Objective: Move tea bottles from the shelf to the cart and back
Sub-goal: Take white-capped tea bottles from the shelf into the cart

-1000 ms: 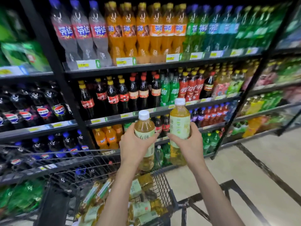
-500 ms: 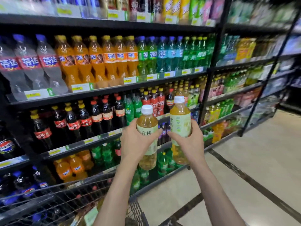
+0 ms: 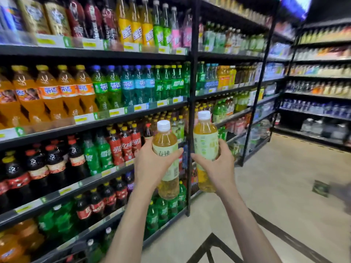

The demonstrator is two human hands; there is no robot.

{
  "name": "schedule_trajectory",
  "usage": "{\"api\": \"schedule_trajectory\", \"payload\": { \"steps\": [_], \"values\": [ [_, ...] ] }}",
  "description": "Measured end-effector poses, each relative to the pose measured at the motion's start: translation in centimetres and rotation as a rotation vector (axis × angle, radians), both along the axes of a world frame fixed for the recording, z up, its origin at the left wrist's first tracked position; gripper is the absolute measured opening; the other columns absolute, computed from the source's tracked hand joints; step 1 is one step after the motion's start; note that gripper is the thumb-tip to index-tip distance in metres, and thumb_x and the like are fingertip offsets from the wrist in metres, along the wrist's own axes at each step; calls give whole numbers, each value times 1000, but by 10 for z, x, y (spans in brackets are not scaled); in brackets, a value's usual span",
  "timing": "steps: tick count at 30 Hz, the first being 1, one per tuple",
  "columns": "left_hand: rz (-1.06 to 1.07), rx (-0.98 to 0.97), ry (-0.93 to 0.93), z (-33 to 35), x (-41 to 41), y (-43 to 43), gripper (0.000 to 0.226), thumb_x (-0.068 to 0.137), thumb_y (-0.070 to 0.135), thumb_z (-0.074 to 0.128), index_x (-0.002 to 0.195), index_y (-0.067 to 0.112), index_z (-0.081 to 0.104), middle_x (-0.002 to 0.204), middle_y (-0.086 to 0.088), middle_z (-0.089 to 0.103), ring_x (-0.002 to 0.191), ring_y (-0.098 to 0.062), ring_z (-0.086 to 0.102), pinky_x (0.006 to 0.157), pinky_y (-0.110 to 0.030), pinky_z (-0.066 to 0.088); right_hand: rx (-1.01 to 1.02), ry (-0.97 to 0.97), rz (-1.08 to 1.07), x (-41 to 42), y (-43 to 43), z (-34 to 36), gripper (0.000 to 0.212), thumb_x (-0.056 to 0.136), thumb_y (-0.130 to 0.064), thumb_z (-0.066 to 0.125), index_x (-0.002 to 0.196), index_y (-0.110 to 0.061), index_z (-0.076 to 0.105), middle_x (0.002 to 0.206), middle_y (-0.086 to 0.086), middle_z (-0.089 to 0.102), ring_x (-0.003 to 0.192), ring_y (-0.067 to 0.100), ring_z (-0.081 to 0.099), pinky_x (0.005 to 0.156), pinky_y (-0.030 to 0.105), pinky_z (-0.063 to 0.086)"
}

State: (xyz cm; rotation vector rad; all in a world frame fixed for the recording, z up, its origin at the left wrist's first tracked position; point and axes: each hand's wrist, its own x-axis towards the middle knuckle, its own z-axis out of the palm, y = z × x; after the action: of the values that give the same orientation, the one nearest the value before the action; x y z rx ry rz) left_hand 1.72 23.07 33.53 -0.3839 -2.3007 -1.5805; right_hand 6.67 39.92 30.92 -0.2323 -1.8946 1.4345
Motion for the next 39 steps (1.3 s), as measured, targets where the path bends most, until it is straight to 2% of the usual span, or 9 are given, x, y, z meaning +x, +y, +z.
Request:
{"api": "schedule_trajectory", "payload": {
  "steps": [6, 10, 12, 15, 22, 26, 32, 37, 39],
  "values": [
    [-85, 9, 21, 15, -10, 74, 50, 56, 68, 78, 90, 33, 66, 85, 16, 72, 82, -5, 67, 76, -41, 58, -43, 25, -76, 5, 63, 11, 56, 65, -27, 91, 112, -26, 60, 97, -9, 72, 86, 7, 70, 78, 39, 61],
    [-165, 0, 31, 28, -17, 120, 40, 64, 53, 86, 90, 29, 66, 83, 14, 71, 80, -3, 67, 70, -33, 56, -53, 65, -129, 6, 99, 19, 49, 67, -19, 90, 104, -29, 59, 94, -9, 71, 81, 5, 69, 72, 28, 59],
    [-199, -2, 49, 33, -24, 142, 38, 66, 49, 87, 91, 29, 66, 83, 15, 70, 79, 0, 65, 65, -28, 52, -56, 77, -157, 4, 117, 20, 49, 67, -19, 90, 103, -30, 59, 93, -9, 71, 81, 5, 69, 71, 28, 59],
    [-250, 6, 60, 37, -40, 175, 38, 66, 50, 87, 92, 31, 66, 84, 15, 72, 80, -2, 67, 71, -37, 58, -64, 85, -204, -4, 146, 20, 54, 66, -20, 91, 109, -26, 61, 95, -9, 72, 83, 5, 69, 73, 32, 60],
    [-342, -17, 72, 43, -90, 259, 43, 60, 65, 81, 89, 38, 65, 86, 17, 72, 83, -4, 68, 77, -44, 59, -11, 97, -318, -36, 223, 29, 52, 67, -18, 90, 111, -21, 62, 92, -11, 68, 80, -2, 65, 66, 19, 53],
    [-396, -25, 52, 47, -126, 312, 35, 65, 52, 86, 86, 35, 64, 80, 18, 70, 81, -3, 67, 75, -38, 58, -4, 114, -366, -66, 274, 37, 51, 67, -18, 90, 110, -20, 63, 93, -7, 70, 79, 1, 67, 66, 23, 56],
    [-457, -12, 57, 45, -182, 394, 37, 63, 52, 87, 86, 33, 64, 80, 18, 70, 80, -1, 66, 75, -36, 57, 23, 114, -453, -109, 352, 43, 46, 68, -18, 90, 103, -21, 61, 91, -6, 70, 77, 0, 66, 65, 21, 54],
    [-501, 2, 29, 38, -221, 450, 57, 61, 57, 85, 109, 31, 67, 90, 18, 72, 86, -1, 67, 80, -39, 59, 25, 104, -527, -137, 403, 33, 47, 66, -20, 91, 102, -25, 60, 90, -9, 70, 77, 2, 67, 66, 26, 57],
    [-525, 10, 8, 34, -233, 470, 53, 61, 58, 85, 104, 33, 68, 90, 18, 73, 86, -2, 68, 79, -40, 59, 27, 92, -554, -148, 422, 29, 47, 66, -19, 91, 101, -24, 60, 89, -8, 70, 77, 2, 67, 67, 28, 57]
  ]
}}
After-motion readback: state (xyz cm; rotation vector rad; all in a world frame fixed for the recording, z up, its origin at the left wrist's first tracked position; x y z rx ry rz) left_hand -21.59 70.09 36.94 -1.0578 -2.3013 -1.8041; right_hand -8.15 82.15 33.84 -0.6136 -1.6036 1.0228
